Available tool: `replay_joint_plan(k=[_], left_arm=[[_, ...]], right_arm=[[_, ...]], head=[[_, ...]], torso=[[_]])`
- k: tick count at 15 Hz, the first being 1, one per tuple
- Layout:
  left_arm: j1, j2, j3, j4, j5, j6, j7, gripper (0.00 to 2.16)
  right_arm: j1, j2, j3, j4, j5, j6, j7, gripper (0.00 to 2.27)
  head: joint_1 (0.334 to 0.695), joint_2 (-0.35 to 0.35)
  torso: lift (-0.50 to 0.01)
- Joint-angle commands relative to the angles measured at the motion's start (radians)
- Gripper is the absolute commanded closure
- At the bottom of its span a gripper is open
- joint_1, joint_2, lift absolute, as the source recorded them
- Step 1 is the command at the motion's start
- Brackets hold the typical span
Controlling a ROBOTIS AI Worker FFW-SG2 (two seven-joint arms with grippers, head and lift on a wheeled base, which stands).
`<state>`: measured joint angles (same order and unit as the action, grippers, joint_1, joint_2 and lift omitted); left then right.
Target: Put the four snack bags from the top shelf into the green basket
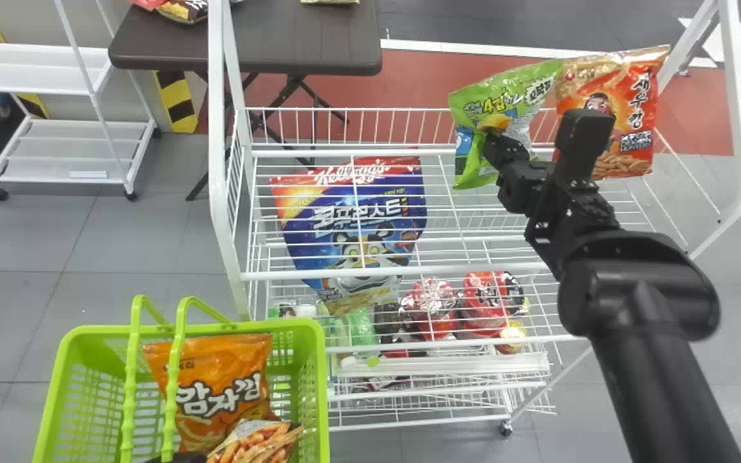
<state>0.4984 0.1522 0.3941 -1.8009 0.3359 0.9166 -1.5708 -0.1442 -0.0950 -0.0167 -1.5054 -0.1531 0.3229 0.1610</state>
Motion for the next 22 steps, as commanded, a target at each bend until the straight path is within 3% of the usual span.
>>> replay_joint_plan(k=[1,6,10,13,15,22], left_arm=[[-0.001,0.0,0.0,0.0,0.0,0.0,-0.01,2.15],[-0.012,0.0,-0.004,-0.002,-0.002,0.003,-0.01,2.14],[-0.02,0.001,-0.014,-0.002,-0.006,0.009,-0.01,2.15],[-0.024,0.001,-0.018,-0.005,-0.006,0.018,-0.01,2.15],[-0.026,0.001,-0.021,-0.005,-0.008,0.018,-0.01,2.15],[-0.026,0.0,-0.043,-0.025,-0.005,0.04,-0.01,2.15]], right_arm=[[0.156,0.0,0.006,-0.28,-0.048,0.143,0.009,2.26],[0.486,-0.005,0.04,-0.654,-0.145,0.33,0.12,2.26],[0.66,-0.015,0.093,-0.782,-0.243,0.447,0.203,2.26],[0.666,-0.02,0.136,-0.785,-0.303,0.624,0.241,2.26],[0.653,-0.028,0.182,-0.766,-0.342,0.649,0.249,2.26],[0.451,-0.019,0.328,-0.357,-0.428,0.489,0.269,2.26]], head=[[0.695,-0.055],[0.695,0.027],[0.695,0.176],[0.695,0.256],[0.695,0.349],[0.695,0.35]], torso=[[0.0],[0.0],[0.0],[0.0],[0.0],[0.0]])
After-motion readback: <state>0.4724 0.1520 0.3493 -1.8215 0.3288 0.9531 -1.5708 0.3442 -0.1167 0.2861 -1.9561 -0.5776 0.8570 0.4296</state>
